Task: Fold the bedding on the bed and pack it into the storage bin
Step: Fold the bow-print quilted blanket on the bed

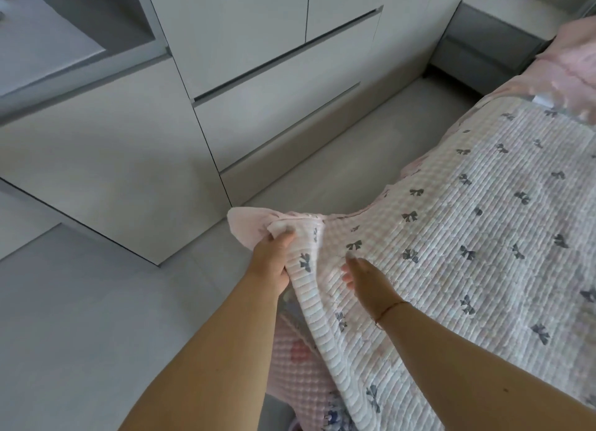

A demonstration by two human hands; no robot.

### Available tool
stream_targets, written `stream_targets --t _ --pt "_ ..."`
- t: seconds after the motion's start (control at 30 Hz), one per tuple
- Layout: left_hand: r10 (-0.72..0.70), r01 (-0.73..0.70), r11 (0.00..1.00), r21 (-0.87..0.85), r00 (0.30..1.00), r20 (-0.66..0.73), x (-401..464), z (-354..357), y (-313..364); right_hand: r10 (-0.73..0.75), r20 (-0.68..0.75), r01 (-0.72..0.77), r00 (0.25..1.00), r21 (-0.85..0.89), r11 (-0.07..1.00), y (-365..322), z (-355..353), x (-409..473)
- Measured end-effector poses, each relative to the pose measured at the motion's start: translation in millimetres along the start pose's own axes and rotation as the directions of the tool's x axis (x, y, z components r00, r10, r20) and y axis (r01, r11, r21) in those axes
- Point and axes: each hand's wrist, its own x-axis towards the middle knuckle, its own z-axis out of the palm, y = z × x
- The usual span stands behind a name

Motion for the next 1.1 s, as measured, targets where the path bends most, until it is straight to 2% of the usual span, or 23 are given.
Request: stream_targets --t 0.03,0.2,0.27,0.33,0.43,0.5,0.57,0.63,0.7,0.77,0.8,0.9,0.97,1.0,1.03,1.1 --pt "0.053 -0.053 0.999 0.000 0.997 0.055 -3.8 5.3 6.3 -0.018 -0.025 0.019 1.000 0.023 1.000 -6.5 -6.1 1.0" --pt "0.258 -0.272 0.953 0.134 0.960 0.109 -28.0 32.5 22.6 -0.147 -0.158 0.165 0.976 0.107 0.980 -43.1 -46.6 4.3" --pt "0.280 -0.297 0.937 0.183 0.953 0.114 -42.5 44.1 28.4 -0.216 -0.186 0.241 0.959 0.125 0.963 -56.6 -59.7 7.4" --pt "0.265 -0.292 0.936 0.198 0.952 0.152 -53.8 52.5 31.7 -0.310 -0.153 0.330 0.938 0.131 0.935 -71.8 -69.4 4.5" --pt "0.243 -0.270 0.948 0.171 0.956 0.162 -73.2 61.8 33.0 -0.468 -0.099 0.467 0.878 -0.032 0.884 -90.5 -75.5 -4.5" --pt "0.230 -0.246 0.958 0.148 0.966 0.117 -88.2 69.0 33.6 -0.492 -0.075 0.474 0.867 -0.176 0.863 -95.2 -76.6 -9.7" --pt "0.293 -0.296 0.947 0.127 0.955 0.047 -95.7 71.0 33.3 -0.464 -0.059 0.435 0.884 -0.258 0.863 -92.3 -77.0 -10.5" --pt "0.434 -0.431 0.880 0.202 0.900 0.030 -102.6 68.6 34.1 -0.420 -0.064 0.391 0.905 -0.261 0.883 -86.5 -78.7 -14.6" --pt "0.529 -0.540 0.715 0.444 0.833 0.160 -106.2 61.9 32.6 -0.394 -0.075 0.366 0.916 -0.247 0.898 -81.9 -83.8 -19.7" --pt "0.490 -0.543 0.450 0.709 0.814 0.312 -122.5 61.7 33.9 -0.393 -0.054 0.363 0.918 -0.286 0.887 -79.4 -92.4 -27.4" --pt "0.431 -0.532 0.361 0.766 0.823 0.369 -130.0 62.6 33.3 -0.387 -0.043 0.358 0.921 -0.300 0.884 -78.1 -98.1 -32.3" --pt "0.237 -0.474 0.336 0.814 0.879 0.414 -152.6 73.1 25.5 -0.325 -0.020 0.312 0.946 -0.231 0.922 -68.4 -117.1 -45.4" --pt "0.245 -0.479 0.203 0.854 0.869 0.430 -165.7 83.3 14.2 -0.239 0.028 0.235 0.971 -0.309 0.921 -59.0 -129.0 -48.2" --pt "0.268 -0.510 0.174 0.842 0.848 0.458 -175.5 90.4 5.9 -0.170 0.044 0.175 0.984 -0.354 0.919 -53.1 -135.3 -48.7" --pt "0.274 -0.552 0.194 0.811 0.824 0.495 -185.4 96.0 -3.6 -0.087 0.052 0.100 0.995 -0.391 0.915 -46.5 -141.2 -48.3" --pt "0.254 -0.624 0.300 0.722 0.782 0.570 -210.4 107.1 -26.4 0.025 0.010 -0.016 1.000 -0.495 0.869 -27.3 -155.5 -51.4"
